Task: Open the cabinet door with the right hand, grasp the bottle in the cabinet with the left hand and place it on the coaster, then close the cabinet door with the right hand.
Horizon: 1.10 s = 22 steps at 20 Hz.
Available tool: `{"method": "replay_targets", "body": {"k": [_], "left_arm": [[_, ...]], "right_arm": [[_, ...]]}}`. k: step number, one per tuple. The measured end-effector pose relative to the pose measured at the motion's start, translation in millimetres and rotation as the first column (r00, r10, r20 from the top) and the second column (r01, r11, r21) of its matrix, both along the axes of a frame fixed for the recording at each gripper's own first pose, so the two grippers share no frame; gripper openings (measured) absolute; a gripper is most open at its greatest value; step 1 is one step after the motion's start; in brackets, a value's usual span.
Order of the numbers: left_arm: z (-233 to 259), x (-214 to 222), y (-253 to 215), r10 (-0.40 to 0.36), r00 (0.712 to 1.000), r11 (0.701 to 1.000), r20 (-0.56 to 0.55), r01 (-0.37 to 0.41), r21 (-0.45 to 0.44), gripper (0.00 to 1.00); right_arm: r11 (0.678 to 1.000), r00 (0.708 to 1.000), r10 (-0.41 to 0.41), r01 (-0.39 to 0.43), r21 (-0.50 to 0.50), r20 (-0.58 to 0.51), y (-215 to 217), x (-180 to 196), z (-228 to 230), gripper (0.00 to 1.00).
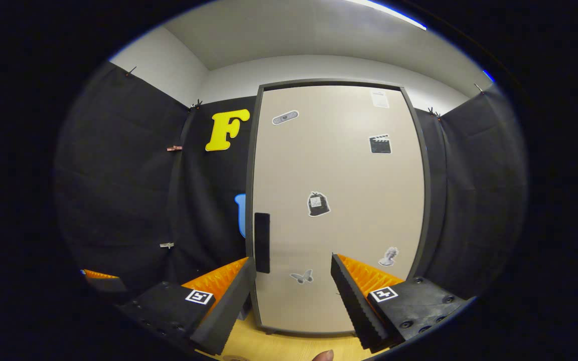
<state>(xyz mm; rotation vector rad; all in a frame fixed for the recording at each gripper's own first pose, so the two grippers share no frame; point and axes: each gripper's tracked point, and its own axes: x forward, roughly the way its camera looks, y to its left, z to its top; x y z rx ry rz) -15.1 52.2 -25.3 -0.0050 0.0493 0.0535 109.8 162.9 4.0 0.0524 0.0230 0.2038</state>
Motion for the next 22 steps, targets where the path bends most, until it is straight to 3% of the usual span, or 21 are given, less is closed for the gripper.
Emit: {"method": "replay_targets", "body": {"k": [8, 10, 11, 12, 13, 15, 16, 18, 19, 20, 22], "left_arm": [[-8, 2, 27, 0.047, 0.999, 0.999, -0.009, -0.047, -0.024, 0.94], [-14, 5, 33, 0.058, 0.998, 0.998, -0.018, -0.058, -0.027, 0.94], [-16, 5, 34, 0.064, 0.998, 0.997, -0.021, -0.064, -0.030, 0.94], [-18, 5, 36, 0.068, 0.997, 0.997, -0.026, -0.069, -0.034, 0.94], [-20, 7, 37, 0.073, 0.997, 0.997, -0.031, -0.074, -0.037, 0.94], [-22, 8, 38, 0.079, 0.996, 0.996, -0.037, -0.080, -0.037, 0.94], [-22, 7, 39, 0.082, 0.996, 0.996, -0.040, -0.083, -0.035, 0.94], [-22, 7, 39, 0.088, 0.995, 0.995, -0.044, -0.090, -0.031, 0.94], [-22, 6, 37, 0.089, 0.995, 0.995, -0.045, -0.091, -0.032, 0.94], [-21, 6, 37, 0.091, 0.995, 0.995, -0.047, -0.092, -0.031, 0.94], [-19, 5, 37, 0.093, 0.995, 0.995, -0.045, -0.094, -0.033, 0.94]], "right_arm": [[1.000, 0.998, -0.006, 0.007, 0.021, -0.066, 55, 84, -37, 0.98], [0.999, 0.996, -0.007, 0.010, 0.036, -0.090, 62, 97, -47, 0.92], [0.999, 0.995, -0.014, 0.018, 0.047, -0.098, 65, 103, -50, 0.94], [0.998, 0.994, -0.018, 0.024, 0.057, -0.105, 68, 111, -53, 0.75], [0.998, 0.993, -0.023, 0.030, 0.062, -0.113, 70, 117, -56, 0.65], [0.997, 0.988, -0.053, 0.061, 0.053, -0.148, 68, 124, -67, 0.55], [0.997, 0.986, -0.045, 0.055, 0.061, -0.162, 70, 131, -70, 0.43], [0.994, 0.983, -0.076, 0.089, 0.071, -0.164, 65, 127, -67, 0.40], [0.994, 0.985, -0.078, 0.088, 0.063, -0.156, 65, 127, -67, 0.30], [0.996, 0.986, -0.066, 0.075, 0.053, -0.152, 66, 128, -68, 0.30], [0.998, 0.989, -0.019, 0.027, 0.053, -0.149, 68, 125, -67, 0.17]]}}
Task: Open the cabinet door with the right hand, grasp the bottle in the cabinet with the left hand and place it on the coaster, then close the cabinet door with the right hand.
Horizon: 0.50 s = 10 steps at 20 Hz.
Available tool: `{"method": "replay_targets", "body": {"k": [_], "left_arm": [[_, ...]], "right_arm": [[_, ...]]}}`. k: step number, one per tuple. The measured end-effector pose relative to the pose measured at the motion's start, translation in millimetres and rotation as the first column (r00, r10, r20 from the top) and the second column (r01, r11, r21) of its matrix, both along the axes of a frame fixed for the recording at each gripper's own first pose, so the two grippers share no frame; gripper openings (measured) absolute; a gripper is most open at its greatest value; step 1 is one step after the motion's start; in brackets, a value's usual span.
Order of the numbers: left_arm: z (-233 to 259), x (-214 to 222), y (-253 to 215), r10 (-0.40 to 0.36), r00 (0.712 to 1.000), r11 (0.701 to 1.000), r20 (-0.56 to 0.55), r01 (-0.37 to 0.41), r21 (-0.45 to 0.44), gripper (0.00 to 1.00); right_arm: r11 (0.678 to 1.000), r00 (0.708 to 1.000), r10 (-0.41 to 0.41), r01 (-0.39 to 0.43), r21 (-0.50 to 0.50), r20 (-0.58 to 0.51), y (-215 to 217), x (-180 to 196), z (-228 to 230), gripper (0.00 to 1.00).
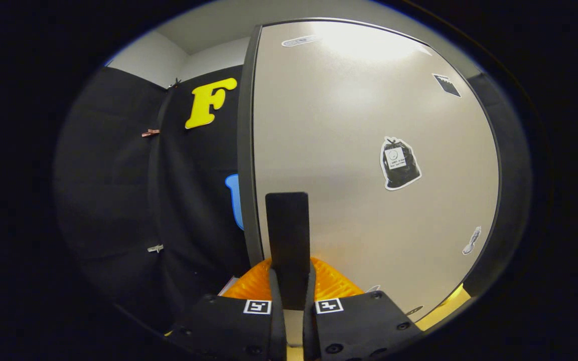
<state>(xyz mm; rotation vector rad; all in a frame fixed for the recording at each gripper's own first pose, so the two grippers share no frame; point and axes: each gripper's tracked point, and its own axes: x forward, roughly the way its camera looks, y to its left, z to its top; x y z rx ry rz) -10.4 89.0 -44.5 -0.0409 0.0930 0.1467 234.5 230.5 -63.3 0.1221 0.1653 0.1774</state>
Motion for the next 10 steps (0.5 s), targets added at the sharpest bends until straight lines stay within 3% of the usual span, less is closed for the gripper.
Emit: {"method": "replay_targets", "body": {"k": [3, 10], "left_arm": [[1, -4, 2, 0.007, 1.000, 1.000, 0.005, -0.008, 0.006, 0.94], [10, -8, -8, 0.001, 1.000, 1.000, 0.023, -0.001, 0.007, 0.94]], "right_arm": [[0.998, 0.998, 0.058, -0.057, 0.015, -0.013, 1, -12, 2, 0.17], [0.977, 0.978, 0.207, -0.205, 0.065, -0.020, -11, -81, 11, 0.17]]}}
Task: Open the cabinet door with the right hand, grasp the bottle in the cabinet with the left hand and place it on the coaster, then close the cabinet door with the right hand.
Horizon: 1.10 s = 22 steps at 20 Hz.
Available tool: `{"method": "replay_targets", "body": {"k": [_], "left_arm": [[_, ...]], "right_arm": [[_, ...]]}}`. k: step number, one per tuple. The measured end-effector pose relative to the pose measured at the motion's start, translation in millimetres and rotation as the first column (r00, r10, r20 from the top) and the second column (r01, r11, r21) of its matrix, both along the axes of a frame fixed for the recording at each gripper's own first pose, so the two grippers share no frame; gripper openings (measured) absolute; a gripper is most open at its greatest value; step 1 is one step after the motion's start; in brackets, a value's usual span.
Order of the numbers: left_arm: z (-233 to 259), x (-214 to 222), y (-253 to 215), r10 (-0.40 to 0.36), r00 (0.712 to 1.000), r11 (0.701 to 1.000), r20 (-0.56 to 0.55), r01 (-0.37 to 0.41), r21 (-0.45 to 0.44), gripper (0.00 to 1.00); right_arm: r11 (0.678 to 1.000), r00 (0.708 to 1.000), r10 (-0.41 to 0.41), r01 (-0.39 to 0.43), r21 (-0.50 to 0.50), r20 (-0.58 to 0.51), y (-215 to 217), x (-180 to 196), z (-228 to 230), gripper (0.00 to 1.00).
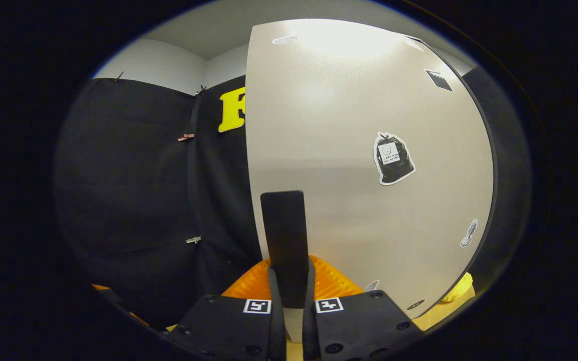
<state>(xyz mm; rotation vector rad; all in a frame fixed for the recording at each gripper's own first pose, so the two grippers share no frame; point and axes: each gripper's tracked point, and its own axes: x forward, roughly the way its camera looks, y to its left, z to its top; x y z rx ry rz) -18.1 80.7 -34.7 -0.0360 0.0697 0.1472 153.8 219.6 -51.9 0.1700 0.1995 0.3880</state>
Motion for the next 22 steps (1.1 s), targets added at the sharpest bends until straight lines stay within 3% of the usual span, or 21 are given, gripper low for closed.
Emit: {"method": "replay_targets", "body": {"k": [5, 14, 22], "left_arm": [[9, -4, -15, -0.019, 1.000, 1.000, 0.016, 0.018, 0.016, 0.94], [12, 0, -53, -0.084, 0.996, 0.996, 0.021, 0.083, 0.037, 0.94], [14, 16, -102, -0.173, 0.985, 0.984, 0.020, 0.172, 0.044, 0.94]], "right_arm": [[0.999, 0.999, 0.047, -0.047, 0.017, 0.000, -22, -40, 7, 0.17], [0.997, 0.997, 0.080, -0.080, -0.001, 0.014, -54, -68, 13, 0.17], [1.000, 0.999, -0.013, 0.013, -0.003, 0.038, -86, -83, 16, 0.17]]}}
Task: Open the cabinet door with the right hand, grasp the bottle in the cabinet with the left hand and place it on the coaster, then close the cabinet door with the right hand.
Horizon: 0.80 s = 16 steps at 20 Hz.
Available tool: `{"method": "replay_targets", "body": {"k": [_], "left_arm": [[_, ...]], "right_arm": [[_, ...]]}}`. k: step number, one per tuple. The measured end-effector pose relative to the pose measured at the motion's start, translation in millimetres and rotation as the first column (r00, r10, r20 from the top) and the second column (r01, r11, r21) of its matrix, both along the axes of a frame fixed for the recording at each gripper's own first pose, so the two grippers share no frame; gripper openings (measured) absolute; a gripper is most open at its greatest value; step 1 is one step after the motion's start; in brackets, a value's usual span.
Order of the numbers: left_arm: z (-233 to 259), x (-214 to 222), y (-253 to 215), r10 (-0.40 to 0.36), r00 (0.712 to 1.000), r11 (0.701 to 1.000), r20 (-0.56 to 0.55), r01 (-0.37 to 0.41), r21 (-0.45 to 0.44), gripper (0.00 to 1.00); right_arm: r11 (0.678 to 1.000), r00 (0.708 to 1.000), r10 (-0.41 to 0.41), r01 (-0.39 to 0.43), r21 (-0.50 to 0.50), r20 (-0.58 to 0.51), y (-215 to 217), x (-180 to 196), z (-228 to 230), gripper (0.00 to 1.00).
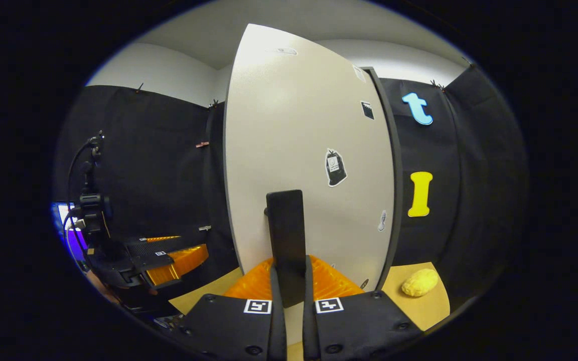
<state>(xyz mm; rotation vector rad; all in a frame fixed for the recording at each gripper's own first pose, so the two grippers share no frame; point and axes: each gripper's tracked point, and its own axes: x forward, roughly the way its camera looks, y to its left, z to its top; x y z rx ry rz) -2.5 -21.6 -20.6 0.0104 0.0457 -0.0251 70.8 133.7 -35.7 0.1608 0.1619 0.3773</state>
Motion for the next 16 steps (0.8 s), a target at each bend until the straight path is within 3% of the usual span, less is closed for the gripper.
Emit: {"method": "replay_targets", "body": {"k": [9, 16], "left_arm": [[-5, 15, -58, -0.103, 0.995, 0.995, -0.011, 0.103, -0.018, 0.94], [-8, 24, -75, -0.120, 0.993, 0.993, -0.021, 0.119, -0.019, 0.94]], "right_arm": [[0.985, 0.985, -0.173, 0.173, -0.019, 0.002, -40, -20, 7, 0.17], [0.954, 0.958, -0.288, 0.288, -0.083, 0.019, -81, -31, 6, 0.17]]}}
